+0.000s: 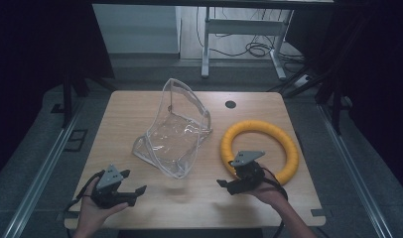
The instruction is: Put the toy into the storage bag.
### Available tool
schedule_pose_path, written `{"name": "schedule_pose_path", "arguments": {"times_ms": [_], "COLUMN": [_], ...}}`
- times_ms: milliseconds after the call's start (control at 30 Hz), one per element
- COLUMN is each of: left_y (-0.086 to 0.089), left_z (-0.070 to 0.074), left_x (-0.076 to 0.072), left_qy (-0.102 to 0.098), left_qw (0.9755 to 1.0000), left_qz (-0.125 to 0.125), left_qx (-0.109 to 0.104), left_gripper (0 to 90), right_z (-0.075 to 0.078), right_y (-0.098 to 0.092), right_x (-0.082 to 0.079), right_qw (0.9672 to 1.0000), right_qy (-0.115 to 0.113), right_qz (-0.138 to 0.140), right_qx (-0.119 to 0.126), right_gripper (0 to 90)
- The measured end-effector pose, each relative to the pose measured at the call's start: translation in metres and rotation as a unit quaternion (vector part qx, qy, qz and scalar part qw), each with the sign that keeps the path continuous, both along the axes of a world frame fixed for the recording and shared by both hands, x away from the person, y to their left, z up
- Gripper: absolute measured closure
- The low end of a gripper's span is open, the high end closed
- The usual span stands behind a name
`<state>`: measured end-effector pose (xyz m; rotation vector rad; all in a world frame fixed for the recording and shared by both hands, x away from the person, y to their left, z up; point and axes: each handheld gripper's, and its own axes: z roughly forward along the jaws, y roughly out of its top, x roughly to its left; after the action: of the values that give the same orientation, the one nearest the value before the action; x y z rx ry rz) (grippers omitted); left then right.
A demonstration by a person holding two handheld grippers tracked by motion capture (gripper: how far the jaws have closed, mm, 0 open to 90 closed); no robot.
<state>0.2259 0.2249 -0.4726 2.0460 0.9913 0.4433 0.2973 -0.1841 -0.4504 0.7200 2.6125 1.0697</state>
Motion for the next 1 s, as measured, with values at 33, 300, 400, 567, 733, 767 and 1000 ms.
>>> {"name": "schedule_pose_path", "arguments": {"times_ms": [33, 300, 400, 567, 733, 767, 1000], "left_y": [0.000, 0.001, 0.001, 0.002, 0.002, 0.002, 0.001], "left_z": [0.000, 0.000, 0.001, 0.001, 0.001, 0.001, 0.000], "left_x": [0.000, 0.000, 0.000, -0.001, -0.001, -0.001, 0.000], "left_qy": [0.000, -0.002, -0.002, -0.004, -0.002, -0.002, -0.001], "left_qw": [1.0000, 1.0000, 1.0000, 1.0000, 1.0000, 1.0000, 1.0000], "left_qz": [0.000, 0.002, 0.002, 0.005, 0.004, 0.004, 0.003], "left_qx": [0.000, 0.002, 0.002, 0.002, 0.002, 0.002, 0.004], "left_gripper": [20.5, 20.4, 20.5, 20.5, 20.5, 20.5, 20.5], "right_z": [0.000, 0.020, 0.021, 0.023, 0.018, 0.018, 0.009], "right_y": [0.000, -0.001, -0.002, -0.007, -0.015, -0.015, -0.024], "right_x": [0.000, 0.015, 0.018, 0.023, 0.031, 0.031, 0.041], "right_qw": [1.0000, 0.9989, 0.9985, 0.9979, 0.9959, 0.9959, 0.9917], "right_qy": [0.000, 0.009, 0.010, 0.015, 0.025, 0.025, 0.052], "right_qz": [0.000, 0.004, 0.003, -0.003, -0.017, -0.017, -0.028], "right_qx": [0.000, -0.046, -0.053, -0.063, -0.086, -0.086, -0.115], "right_gripper": [22.9, 24.5, 24.8, 25.6, 26.7, 26.7, 26.1]}}
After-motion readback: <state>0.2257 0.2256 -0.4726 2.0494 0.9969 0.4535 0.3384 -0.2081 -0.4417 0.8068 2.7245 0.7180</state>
